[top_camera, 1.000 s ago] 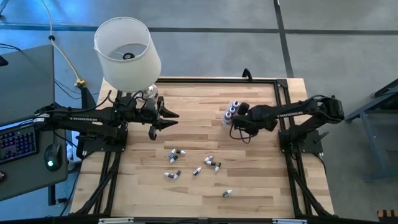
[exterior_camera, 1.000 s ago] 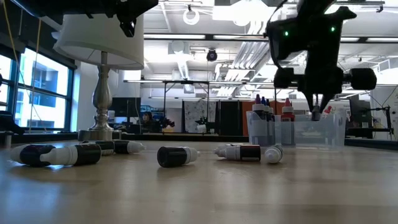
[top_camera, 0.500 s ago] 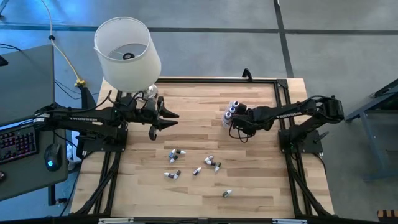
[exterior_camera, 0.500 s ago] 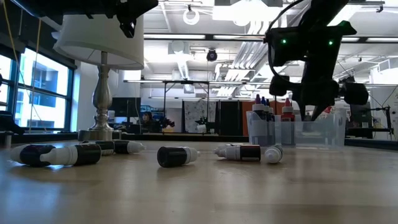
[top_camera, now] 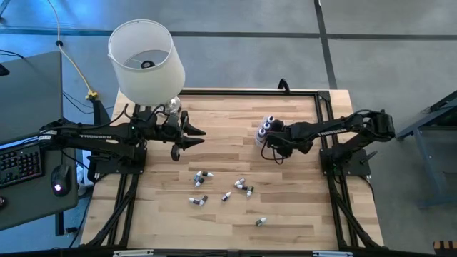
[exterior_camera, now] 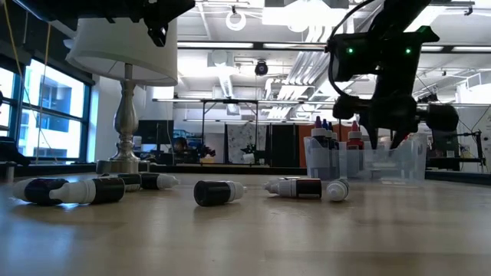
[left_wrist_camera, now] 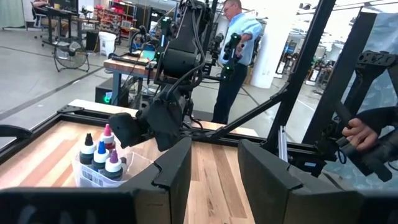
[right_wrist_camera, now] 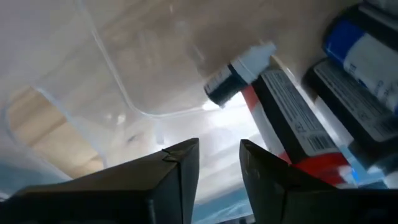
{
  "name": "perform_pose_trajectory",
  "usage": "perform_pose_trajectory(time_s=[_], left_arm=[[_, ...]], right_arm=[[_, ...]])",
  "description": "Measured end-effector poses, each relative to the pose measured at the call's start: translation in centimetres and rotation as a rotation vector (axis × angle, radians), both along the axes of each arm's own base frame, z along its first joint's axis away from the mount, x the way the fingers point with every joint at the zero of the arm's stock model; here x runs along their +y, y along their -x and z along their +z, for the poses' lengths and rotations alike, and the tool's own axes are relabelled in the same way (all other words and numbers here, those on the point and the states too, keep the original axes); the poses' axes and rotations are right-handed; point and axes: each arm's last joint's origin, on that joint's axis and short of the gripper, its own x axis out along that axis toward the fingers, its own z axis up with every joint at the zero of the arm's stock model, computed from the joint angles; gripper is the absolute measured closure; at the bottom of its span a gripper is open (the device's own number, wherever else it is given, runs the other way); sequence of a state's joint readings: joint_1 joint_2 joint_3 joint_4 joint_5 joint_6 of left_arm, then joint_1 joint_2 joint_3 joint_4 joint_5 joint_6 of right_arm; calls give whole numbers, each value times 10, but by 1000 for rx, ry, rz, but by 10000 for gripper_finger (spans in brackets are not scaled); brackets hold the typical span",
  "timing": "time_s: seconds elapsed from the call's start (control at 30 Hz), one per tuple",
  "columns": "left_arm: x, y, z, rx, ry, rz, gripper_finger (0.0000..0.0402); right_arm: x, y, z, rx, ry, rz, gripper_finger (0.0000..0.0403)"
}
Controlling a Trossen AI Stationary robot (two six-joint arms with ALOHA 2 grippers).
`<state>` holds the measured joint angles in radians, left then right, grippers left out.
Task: Pick & Place food coloring
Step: Put the top right small green food coloring bottle into the transparent bin
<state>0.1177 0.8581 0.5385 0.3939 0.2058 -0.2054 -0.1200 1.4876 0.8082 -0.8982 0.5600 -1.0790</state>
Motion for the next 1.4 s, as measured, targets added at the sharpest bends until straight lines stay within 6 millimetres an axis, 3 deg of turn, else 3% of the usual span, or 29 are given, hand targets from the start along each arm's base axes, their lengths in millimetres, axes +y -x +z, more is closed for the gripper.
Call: perform_pose_trajectory(time_s=[0.27,0.37,0.57,0.83,0.97,1.17,1.4], left_arm=[[0,0,0,0,1,0,270],[0,0,0,0,1,0,270],[0,0,0,0,1,0,270],[0,0,-4,38,6,8,270],[0,0,-16,168,21,14,270],[0,4,-36,376,44,14,270],[-2,9,-48,513,57,-27,270]], right_arm=[[-1,-3,5,-104,156,-127,293],[3,-9,11,-180,120,-184,293],[13,-26,37,-344,-198,-422,293],[20,-53,94,-604,-565,-851,293],[28,-70,105,-706,-800,-827,293],[62,-84,84,-762,-967,-410,293],[96,-70,24,-839,-1118,-214,293]])
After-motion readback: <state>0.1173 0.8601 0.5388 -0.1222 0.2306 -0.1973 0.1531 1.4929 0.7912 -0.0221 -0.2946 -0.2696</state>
